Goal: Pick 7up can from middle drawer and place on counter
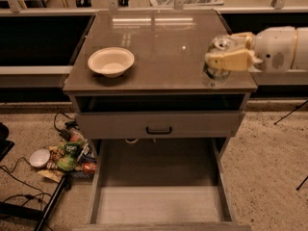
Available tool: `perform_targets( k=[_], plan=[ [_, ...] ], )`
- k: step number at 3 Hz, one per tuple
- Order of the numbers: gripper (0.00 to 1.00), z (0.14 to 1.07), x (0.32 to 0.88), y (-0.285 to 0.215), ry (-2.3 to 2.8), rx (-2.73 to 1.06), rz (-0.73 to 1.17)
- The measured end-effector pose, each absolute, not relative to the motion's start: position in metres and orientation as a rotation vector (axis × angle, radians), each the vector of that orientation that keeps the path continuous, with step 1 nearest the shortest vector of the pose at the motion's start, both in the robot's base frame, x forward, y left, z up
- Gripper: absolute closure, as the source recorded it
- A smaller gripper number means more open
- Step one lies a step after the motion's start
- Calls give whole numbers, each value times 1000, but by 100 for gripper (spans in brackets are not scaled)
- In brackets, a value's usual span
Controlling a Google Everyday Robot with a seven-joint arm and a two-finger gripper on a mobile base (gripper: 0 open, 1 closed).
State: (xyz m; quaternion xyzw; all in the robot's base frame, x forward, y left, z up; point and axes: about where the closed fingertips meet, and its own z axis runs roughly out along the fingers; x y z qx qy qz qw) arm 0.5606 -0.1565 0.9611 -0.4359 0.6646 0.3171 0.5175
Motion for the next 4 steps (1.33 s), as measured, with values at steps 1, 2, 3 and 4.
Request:
perform_targets(
  k=[1,2,3,4],
  plan=[
    [100,1003,642,-127,1636,-903,653],
    [100,997,697,-90,1686,-846,641],
    [100,963,753,-49,1756,-792,647],
    [100,940,781,-43,1773,-728,629]
  ],
)
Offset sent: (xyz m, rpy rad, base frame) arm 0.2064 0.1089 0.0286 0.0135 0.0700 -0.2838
